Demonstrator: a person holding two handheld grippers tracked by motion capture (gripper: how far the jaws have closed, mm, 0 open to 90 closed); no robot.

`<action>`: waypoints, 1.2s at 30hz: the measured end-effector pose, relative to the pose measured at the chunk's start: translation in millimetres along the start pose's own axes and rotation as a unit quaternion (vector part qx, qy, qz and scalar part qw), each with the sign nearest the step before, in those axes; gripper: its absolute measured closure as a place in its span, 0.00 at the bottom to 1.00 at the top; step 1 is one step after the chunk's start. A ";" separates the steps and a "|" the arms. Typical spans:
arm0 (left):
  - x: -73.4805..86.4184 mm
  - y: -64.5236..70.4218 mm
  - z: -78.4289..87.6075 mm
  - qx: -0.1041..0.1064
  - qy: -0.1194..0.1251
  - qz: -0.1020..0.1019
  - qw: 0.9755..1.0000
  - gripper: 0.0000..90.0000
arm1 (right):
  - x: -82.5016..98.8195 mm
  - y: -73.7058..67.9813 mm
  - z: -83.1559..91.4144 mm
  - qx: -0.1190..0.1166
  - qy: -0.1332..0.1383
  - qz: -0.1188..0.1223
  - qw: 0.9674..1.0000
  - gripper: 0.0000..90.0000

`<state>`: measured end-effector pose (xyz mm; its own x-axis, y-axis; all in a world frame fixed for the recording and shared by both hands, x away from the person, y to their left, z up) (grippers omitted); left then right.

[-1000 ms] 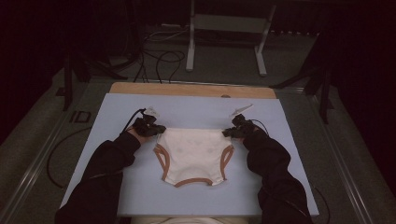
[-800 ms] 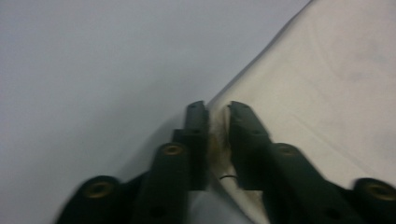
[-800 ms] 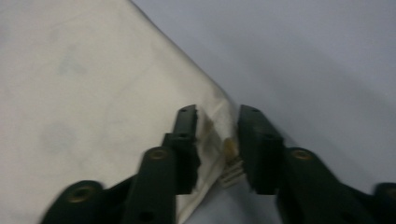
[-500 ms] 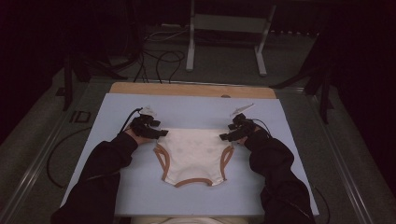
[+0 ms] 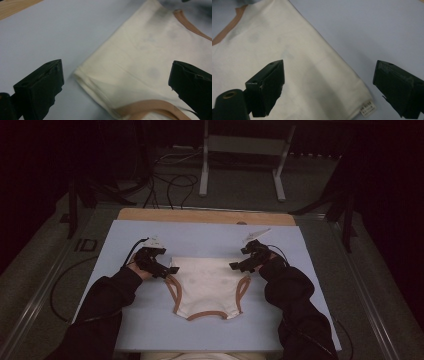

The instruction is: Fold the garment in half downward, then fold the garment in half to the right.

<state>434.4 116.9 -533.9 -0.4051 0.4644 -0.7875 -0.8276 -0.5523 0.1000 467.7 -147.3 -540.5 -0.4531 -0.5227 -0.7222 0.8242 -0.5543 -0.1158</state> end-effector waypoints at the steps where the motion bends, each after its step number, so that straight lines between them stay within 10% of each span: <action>1: 0.5 4.1 2.1 0.003 -0.001 -0.003 1.000 0.01 | -2.7 -2.0 -0.6 -0.001 0.004 0.004 1.000 0.11; 36: 14.4 103.8 59.6 0.050 0.030 -0.098 0.994 0.01 | -85.4 -78.5 -34.5 -0.054 0.025 0.074 0.996 0.11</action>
<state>319.5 107.5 -498.6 -0.2119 0.5124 -0.8322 -0.9239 -0.3826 -0.0003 453.4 -36.8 -493.3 -0.3096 -0.5594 -0.7689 0.9132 -0.4002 -0.0765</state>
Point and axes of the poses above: each handheld gripper's, and its own axes: z roughly backward along the jaws, x roughly out of its underside, y roughly to its right, the point moved 9 cm from there along -z, roughly forward along the jaws, and after that the axes turned 3 degrees about y, right-handed, at the moved point
